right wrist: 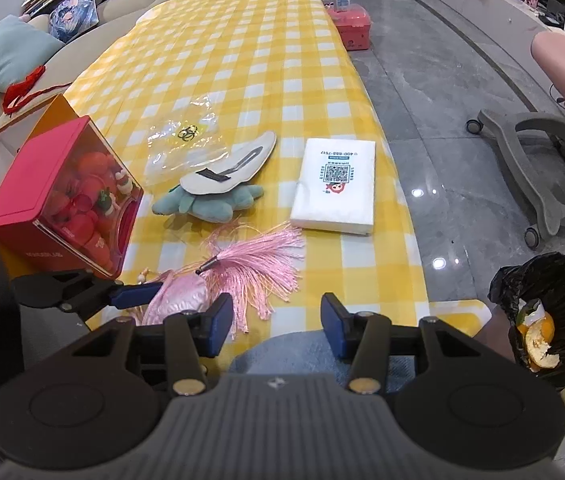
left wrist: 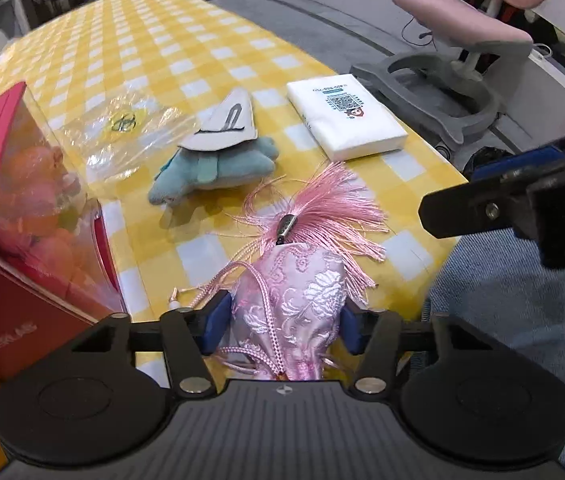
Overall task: Organize soft objects
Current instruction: 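Grasp the pink embroidered tasselled pouch with the left tool, then grasp the teal plush with white clip with the right tool while the left tool holds the pouch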
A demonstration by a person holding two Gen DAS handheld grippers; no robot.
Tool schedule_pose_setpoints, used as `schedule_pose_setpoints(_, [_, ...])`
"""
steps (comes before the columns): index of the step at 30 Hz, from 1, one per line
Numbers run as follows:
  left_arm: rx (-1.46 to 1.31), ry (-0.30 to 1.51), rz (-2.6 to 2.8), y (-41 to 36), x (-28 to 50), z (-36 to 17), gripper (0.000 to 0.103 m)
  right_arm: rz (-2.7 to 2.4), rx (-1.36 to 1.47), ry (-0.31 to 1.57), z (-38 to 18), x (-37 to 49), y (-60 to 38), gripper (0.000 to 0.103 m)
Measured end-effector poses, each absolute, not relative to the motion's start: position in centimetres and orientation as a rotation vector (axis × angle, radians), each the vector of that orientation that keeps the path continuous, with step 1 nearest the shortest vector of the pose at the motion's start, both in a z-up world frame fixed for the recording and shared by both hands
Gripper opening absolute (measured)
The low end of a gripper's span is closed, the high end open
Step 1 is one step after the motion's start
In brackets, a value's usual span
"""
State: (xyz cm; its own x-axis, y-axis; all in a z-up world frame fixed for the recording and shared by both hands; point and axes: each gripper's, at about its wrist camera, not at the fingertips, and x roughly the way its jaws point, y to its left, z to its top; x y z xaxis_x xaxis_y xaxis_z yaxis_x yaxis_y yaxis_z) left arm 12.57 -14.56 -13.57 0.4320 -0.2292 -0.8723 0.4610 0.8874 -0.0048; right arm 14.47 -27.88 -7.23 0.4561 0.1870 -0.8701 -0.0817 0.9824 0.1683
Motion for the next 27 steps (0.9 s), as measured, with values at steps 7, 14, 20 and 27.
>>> schedule_pose_setpoints(7, [0.212, 1.033, -0.406, -13.6, 13.0, -12.0, 0.047, 0.166, 0.12, 1.1, -7.4, 14.9, -27.8, 0.048])
schedule_pose_setpoints(14, [0.2, 1.088, -0.344, -12.4, 14.2, -8.9, 0.047, 0.276, 0.083, 1.087, -7.0, 16.7, -27.2, 0.056])
schedule_pose_setpoints(20, [0.204, 1.14, -0.331, -12.1, 15.1, -8.4, 0.047, 0.416, -0.123, 1.027, -7.2, 20.1, -24.4, 0.056])
schedule_pose_setpoints(27, [0.147, 1.199, -0.328, -11.6, 16.2, -8.9, 0.047, 0.549, -0.303, 1.017, -9.3, 24.1, -20.8, 0.056])
